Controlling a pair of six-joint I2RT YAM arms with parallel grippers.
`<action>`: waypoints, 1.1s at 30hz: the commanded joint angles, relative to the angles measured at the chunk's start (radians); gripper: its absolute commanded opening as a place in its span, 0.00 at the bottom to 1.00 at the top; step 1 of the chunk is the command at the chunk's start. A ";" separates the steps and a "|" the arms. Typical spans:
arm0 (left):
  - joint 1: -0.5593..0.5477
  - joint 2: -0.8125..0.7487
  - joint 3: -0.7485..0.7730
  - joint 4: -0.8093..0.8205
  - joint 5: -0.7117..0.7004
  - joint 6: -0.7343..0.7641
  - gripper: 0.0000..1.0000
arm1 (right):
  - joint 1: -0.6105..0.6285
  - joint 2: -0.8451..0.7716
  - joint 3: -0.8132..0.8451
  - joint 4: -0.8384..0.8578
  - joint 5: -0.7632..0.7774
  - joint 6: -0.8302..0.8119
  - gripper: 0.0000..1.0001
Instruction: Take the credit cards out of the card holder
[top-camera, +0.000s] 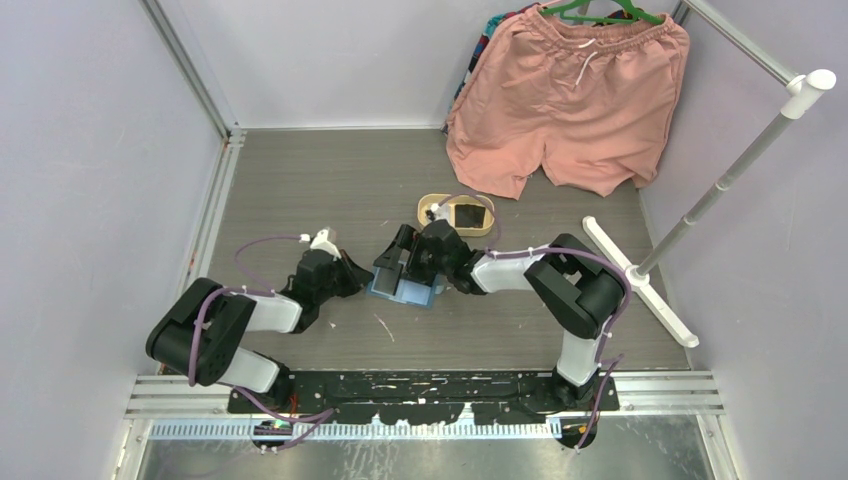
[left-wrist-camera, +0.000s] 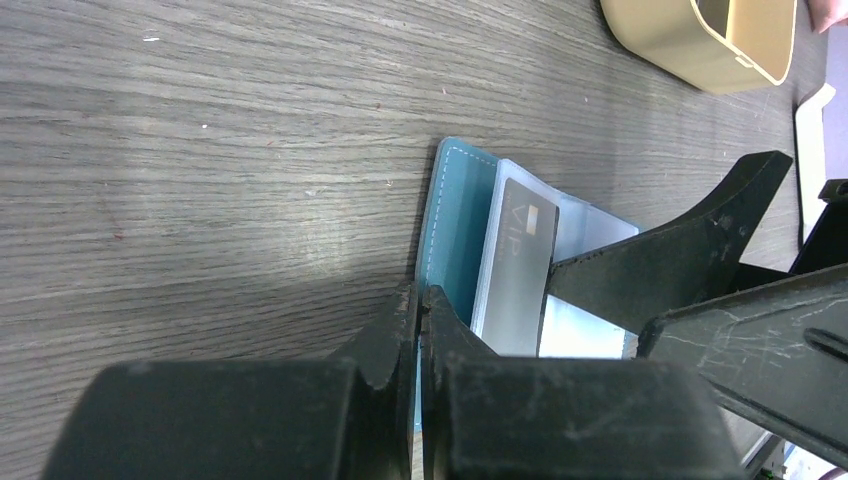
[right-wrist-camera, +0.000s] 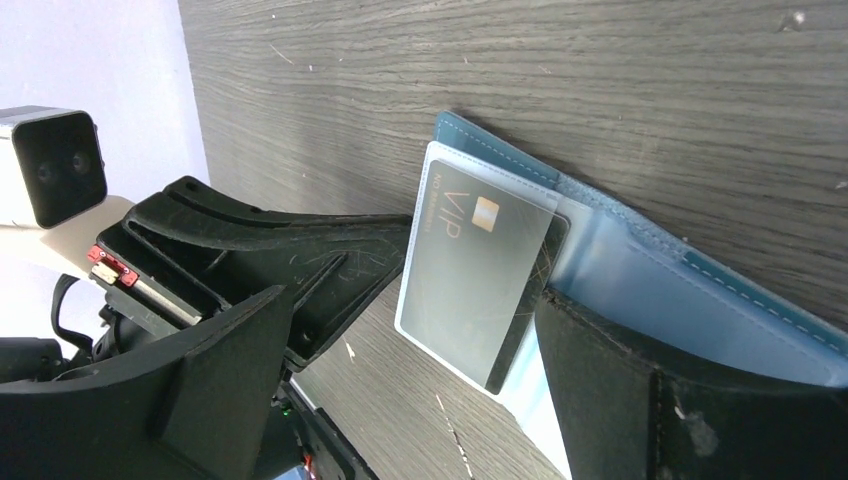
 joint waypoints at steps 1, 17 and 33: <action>0.003 0.011 -0.011 -0.029 -0.029 0.018 0.00 | 0.005 -0.004 -0.007 0.055 -0.019 0.047 0.96; 0.003 0.009 -0.007 -0.040 -0.032 0.022 0.00 | -0.004 0.004 -0.144 0.121 0.027 0.124 0.96; 0.003 0.020 0.003 -0.047 -0.029 0.023 0.00 | -0.023 0.130 -0.268 0.701 -0.079 0.188 0.94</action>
